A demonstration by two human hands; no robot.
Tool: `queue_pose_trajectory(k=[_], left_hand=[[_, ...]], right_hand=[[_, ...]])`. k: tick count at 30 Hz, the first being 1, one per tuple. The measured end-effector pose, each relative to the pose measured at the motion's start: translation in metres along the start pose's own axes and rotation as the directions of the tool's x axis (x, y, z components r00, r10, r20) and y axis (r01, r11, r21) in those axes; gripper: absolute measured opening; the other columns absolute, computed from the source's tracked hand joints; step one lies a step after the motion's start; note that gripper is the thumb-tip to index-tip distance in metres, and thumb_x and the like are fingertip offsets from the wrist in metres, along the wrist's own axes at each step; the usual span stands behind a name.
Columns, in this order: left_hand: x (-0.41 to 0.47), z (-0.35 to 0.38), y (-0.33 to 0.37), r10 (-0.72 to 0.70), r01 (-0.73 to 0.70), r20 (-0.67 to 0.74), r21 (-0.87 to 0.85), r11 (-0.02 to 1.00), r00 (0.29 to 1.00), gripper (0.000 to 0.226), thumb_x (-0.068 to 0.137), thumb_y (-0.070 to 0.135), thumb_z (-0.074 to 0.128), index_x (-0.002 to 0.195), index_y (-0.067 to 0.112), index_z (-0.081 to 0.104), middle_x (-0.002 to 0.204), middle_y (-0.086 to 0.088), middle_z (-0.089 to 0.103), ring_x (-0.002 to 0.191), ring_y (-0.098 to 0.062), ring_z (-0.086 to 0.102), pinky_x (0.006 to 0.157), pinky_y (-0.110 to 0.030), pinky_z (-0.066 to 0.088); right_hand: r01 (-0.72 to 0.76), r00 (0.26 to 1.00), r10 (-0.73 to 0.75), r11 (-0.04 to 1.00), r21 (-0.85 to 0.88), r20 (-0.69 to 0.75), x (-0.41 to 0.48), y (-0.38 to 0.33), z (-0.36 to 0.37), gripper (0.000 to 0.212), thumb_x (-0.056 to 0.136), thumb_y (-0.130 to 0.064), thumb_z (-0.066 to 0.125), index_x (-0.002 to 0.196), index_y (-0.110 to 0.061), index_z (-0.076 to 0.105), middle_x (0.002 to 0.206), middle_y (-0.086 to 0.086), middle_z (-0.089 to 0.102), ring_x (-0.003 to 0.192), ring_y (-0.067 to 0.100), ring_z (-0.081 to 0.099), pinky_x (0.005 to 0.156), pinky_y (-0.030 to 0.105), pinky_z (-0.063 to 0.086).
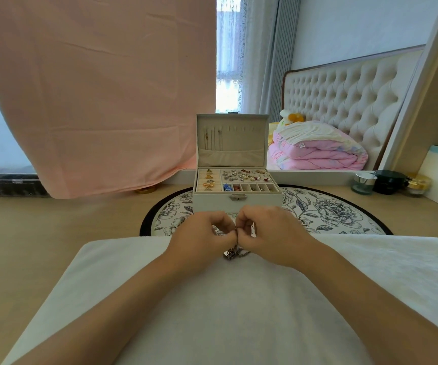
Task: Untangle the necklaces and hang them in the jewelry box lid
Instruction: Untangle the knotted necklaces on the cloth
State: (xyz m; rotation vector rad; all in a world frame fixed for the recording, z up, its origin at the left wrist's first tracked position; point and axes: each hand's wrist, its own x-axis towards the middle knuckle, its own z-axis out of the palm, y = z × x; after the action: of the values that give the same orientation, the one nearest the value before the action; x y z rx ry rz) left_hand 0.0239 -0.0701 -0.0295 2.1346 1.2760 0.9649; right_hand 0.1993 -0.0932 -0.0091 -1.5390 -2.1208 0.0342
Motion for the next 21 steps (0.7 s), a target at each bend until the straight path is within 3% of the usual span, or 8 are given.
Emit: queue_pose_trajectory(k=[2, 4, 6, 10, 13, 15, 18, 21], left_hand=[[0.0, -0.003, -0.002, -0.007, -0.002, -0.057, -0.151, 0.988, 0.998, 0.009, 0.085, 0.025, 0.068, 0.078, 0.031, 0.069, 0.072, 0.014, 0.069, 0.061, -0.01, 0.066, 0.066, -0.042, 0.058], [-0.002, -0.005, -0.003, -0.008, -0.013, -0.094, -0.226, 0.974, 0.996, 0.012, 0.088, 0.021, 0.07, 0.079, 0.029, 0.07, 0.076, 0.008, 0.071, 0.064, -0.018, 0.071, 0.071, -0.048, 0.06], [-0.002, -0.007, -0.005, 0.021, -0.041, -0.085, -0.24, 0.97, 0.996, 0.01, 0.091, 0.023, 0.07, 0.083, 0.028, 0.069, 0.078, 0.006, 0.073, 0.064, -0.018, 0.071, 0.07, -0.051, 0.06], [-0.002, -0.004, -0.005, 0.083, -0.088, -0.041, -0.146, 0.985, 0.996, 0.006, 0.095, 0.03, 0.066, 0.09, 0.033, 0.066, 0.081, 0.012, 0.075, 0.067, -0.009, 0.071, 0.07, -0.045, 0.06], [-0.004, -0.005, -0.004, 0.171, -0.159, -0.103, 0.119, 0.98, 0.98, 0.005, 0.094, 0.036, 0.064, 0.09, 0.034, 0.065, 0.072, 0.024, 0.067, 0.068, 0.001, 0.065, 0.064, -0.028, 0.054], [-0.004, -0.006, -0.003, 0.305, -0.254, -0.154, 0.282, 0.925, 0.94, 0.007, 0.092, 0.04, 0.062, 0.087, 0.035, 0.064, 0.069, 0.026, 0.061, 0.066, 0.0, 0.061, 0.057, -0.024, 0.049], [0.001, -0.004, -0.004, 0.503, -0.39, -0.135, 0.476, 0.788, 0.854, 0.015, 0.085, 0.041, 0.054, 0.081, 0.029, 0.063, 0.072, 0.016, 0.058, 0.062, -0.004, 0.05, 0.046, -0.024, 0.04], [0.006, 0.001, -0.003, 0.45, -0.346, -0.086, 0.518, 0.782, 0.889, 0.011, 0.086, 0.039, 0.055, 0.085, 0.029, 0.06, 0.078, 0.012, 0.059, 0.069, -0.009, 0.051, 0.05, -0.027, 0.043]], right_hand=[[-0.047, 0.999, 0.05, 0.978, 0.205, -0.011, 0.001, -0.001, 0.001, 0.006, 0.086, -0.032, 0.068, 0.083, -0.032, 0.063, 0.068, -0.025, 0.061, 0.058, 0.0, 0.054, 0.06, 0.022, 0.04], [-0.118, 0.992, 0.124, 0.892, 0.437, 0.015, 0.002, -0.002, -0.002, 0.007, 0.085, -0.03, 0.076, 0.087, -0.031, 0.069, 0.07, -0.024, 0.066, 0.051, 0.002, 0.055, 0.056, 0.019, 0.044], [-0.19, 0.981, 0.185, 0.811, 0.554, 0.065, 0.0, -0.002, -0.006, 0.011, 0.081, -0.024, 0.082, 0.087, -0.031, 0.075, 0.063, -0.017, 0.068, 0.051, 0.006, 0.059, 0.053, 0.021, 0.048], [-0.222, 0.972, 0.227, 0.771, 0.597, 0.067, 0.0, 0.001, -0.008, 0.012, 0.078, -0.018, 0.085, 0.082, -0.029, 0.081, 0.066, -0.002, 0.073, 0.057, 0.011, 0.061, 0.063, 0.035, 0.056], [-0.24, 0.968, 0.238, 0.775, 0.584, 0.082, 0.002, 0.004, -0.007, 0.008, 0.077, -0.019, 0.086, 0.081, -0.025, 0.081, 0.073, 0.007, 0.074, 0.057, 0.012, 0.061, 0.057, 0.031, 0.05], [-0.234, 0.972, 0.213, 0.806, 0.544, 0.103, 0.001, 0.003, -0.007, 0.006, 0.079, -0.019, 0.084, 0.079, -0.024, 0.08, 0.074, 0.002, 0.074, 0.056, 0.013, 0.062, 0.054, 0.028, 0.049], [-0.187, 0.982, 0.163, 0.856, 0.481, 0.091, 0.001, 0.001, -0.006, 0.009, 0.079, -0.018, 0.079, 0.074, -0.027, 0.079, 0.07, -0.002, 0.073, 0.056, 0.022, 0.064, 0.06, 0.039, 0.056], [-0.132, 0.987, 0.159, 0.896, 0.424, -0.03, 0.003, 0.003, -0.007, 0.014, 0.077, -0.02, 0.077, 0.07, -0.032, 0.077, 0.061, -0.017, 0.067, 0.052, 0.013, 0.055, 0.057, 0.032, 0.049]])
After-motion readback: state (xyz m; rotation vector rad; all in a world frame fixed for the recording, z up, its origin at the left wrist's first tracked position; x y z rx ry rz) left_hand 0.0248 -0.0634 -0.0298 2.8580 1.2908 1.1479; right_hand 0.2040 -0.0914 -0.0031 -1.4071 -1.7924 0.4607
